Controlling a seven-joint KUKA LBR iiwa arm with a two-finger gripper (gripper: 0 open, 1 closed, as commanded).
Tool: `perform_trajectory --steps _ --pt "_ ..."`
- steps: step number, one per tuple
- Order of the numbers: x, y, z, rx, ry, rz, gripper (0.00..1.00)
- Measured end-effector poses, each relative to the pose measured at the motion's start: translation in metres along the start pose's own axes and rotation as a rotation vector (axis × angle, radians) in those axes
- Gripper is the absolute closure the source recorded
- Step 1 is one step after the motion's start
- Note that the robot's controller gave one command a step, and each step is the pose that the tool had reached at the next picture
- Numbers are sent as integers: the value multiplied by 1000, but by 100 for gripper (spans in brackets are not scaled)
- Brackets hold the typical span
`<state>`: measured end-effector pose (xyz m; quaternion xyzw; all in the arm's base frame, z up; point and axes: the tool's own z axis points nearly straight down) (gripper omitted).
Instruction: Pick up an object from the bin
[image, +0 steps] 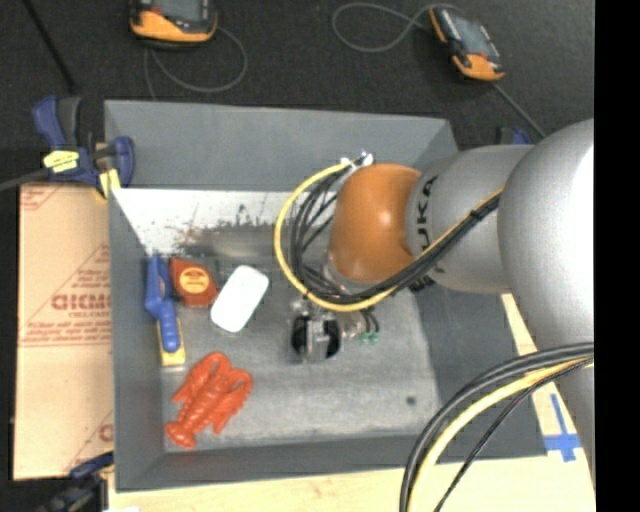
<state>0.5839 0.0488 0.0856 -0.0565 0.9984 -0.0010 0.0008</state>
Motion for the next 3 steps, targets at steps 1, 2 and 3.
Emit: perform_trajectory --steps 1,2,3 --pt "15 12 -17 -5 -3 -119 100" --pt "6 -21 5 0 -6 -235 100" --pt "17 -75 -1 -2 -1 -238 100"
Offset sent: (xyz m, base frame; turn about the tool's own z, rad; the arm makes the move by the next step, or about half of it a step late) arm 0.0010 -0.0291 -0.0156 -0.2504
